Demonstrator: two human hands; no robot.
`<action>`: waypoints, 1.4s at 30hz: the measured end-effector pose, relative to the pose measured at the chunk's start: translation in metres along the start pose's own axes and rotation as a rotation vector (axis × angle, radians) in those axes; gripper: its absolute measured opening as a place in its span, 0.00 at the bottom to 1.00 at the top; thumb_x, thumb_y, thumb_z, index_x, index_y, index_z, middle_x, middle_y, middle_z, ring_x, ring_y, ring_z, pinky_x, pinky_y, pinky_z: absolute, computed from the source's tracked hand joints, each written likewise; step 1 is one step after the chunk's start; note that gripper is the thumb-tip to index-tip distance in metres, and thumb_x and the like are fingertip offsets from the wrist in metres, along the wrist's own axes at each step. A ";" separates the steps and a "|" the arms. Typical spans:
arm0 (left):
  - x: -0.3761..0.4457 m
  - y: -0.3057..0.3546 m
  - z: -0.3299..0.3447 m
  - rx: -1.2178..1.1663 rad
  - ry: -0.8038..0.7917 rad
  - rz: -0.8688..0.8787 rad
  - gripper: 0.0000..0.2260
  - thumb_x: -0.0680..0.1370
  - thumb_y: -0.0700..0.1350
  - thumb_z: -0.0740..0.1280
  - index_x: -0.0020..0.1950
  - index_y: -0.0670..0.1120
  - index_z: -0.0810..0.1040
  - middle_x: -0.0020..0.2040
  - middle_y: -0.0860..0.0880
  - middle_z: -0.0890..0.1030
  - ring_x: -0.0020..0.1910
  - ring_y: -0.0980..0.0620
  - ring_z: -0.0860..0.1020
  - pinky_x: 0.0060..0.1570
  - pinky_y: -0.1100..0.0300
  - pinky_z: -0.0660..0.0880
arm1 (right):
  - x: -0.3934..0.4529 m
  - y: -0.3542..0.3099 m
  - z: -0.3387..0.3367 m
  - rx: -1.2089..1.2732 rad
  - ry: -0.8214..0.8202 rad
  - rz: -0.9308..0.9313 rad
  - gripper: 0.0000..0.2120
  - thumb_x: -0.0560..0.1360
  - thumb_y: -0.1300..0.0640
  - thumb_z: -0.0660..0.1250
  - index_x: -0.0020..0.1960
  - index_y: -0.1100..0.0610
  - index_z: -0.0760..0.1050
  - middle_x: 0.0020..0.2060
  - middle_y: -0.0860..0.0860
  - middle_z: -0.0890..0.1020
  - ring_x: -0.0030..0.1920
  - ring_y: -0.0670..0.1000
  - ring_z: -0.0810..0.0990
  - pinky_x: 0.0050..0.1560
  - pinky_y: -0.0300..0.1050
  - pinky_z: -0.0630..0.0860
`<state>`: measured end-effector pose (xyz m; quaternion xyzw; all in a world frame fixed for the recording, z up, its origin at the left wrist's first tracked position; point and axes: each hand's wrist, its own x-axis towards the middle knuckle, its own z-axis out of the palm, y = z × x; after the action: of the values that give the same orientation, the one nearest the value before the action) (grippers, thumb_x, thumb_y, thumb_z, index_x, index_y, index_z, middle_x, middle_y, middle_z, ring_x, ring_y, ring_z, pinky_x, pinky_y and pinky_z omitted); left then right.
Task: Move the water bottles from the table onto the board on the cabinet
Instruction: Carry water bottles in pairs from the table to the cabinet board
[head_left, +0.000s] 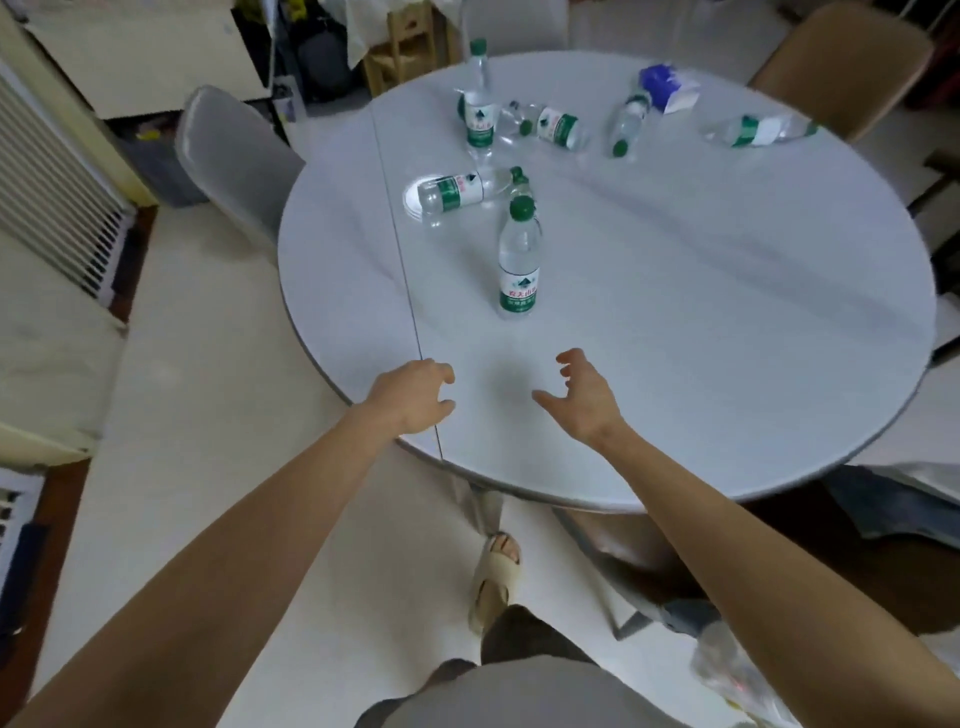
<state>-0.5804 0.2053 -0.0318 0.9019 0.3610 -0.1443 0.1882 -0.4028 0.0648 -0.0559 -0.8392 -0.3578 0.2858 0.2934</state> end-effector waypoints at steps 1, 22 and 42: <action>0.022 -0.005 -0.005 -0.015 -0.009 -0.003 0.20 0.80 0.51 0.63 0.70 0.47 0.69 0.69 0.47 0.72 0.68 0.47 0.70 0.64 0.51 0.69 | 0.019 -0.003 0.000 0.048 0.034 0.010 0.29 0.74 0.54 0.71 0.69 0.59 0.62 0.66 0.58 0.72 0.64 0.56 0.73 0.56 0.45 0.70; 0.359 -0.042 -0.091 -0.344 -0.151 0.054 0.29 0.77 0.49 0.68 0.74 0.43 0.61 0.70 0.41 0.69 0.66 0.42 0.72 0.63 0.51 0.71 | 0.247 -0.065 0.018 0.597 0.315 0.339 0.24 0.64 0.57 0.78 0.55 0.51 0.73 0.45 0.46 0.82 0.45 0.46 0.81 0.46 0.42 0.78; 0.450 0.022 -0.080 -0.177 -0.346 0.177 0.43 0.68 0.49 0.73 0.77 0.53 0.53 0.66 0.41 0.68 0.62 0.40 0.72 0.58 0.52 0.74 | 0.262 -0.053 0.018 0.740 0.579 0.651 0.17 0.65 0.53 0.77 0.52 0.52 0.77 0.42 0.48 0.85 0.44 0.50 0.85 0.51 0.53 0.81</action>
<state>-0.2410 0.4948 -0.1344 0.8718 0.2541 -0.2478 0.3376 -0.2859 0.3016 -0.1015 -0.7917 0.1379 0.2261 0.5506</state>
